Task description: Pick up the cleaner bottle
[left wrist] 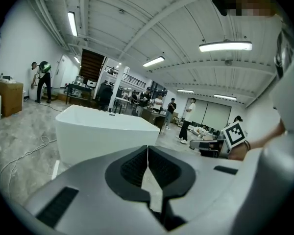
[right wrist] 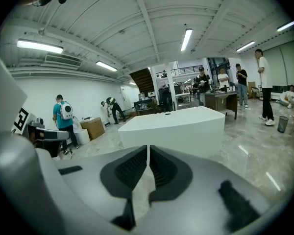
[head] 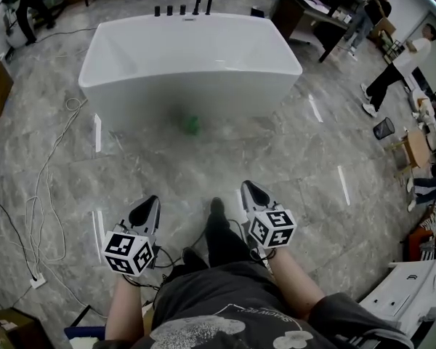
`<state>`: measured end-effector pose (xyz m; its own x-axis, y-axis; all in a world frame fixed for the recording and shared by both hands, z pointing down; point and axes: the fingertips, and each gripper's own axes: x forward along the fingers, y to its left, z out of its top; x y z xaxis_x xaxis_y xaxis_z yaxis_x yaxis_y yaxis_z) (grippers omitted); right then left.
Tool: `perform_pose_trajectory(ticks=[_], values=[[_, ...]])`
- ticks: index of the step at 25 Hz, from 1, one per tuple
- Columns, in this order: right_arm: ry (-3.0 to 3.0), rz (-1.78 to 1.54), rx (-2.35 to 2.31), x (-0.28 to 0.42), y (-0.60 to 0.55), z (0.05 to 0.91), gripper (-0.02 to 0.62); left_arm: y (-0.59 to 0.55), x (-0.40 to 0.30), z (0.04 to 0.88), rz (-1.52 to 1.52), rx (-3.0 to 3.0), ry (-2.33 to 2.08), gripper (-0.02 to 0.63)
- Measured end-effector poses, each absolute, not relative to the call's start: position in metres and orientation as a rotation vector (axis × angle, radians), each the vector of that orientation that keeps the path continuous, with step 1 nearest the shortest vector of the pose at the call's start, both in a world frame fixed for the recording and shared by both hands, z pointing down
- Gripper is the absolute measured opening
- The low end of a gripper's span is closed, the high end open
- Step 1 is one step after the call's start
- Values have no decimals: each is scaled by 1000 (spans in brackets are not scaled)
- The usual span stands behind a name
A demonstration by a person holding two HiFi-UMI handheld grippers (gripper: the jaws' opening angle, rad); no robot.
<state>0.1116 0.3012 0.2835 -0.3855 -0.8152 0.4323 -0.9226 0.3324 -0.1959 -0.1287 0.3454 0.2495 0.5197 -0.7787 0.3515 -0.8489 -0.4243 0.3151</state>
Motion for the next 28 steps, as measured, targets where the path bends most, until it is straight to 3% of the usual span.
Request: perform_pose_trajectory(ticks=[17,28], values=[[-2302,719,1500,147,132,328,31,196,-104,271,281,2206,-1406,17],[-2373,704,1440,206,15,328,32,84,-82,249,299,2164,-1602,17]])
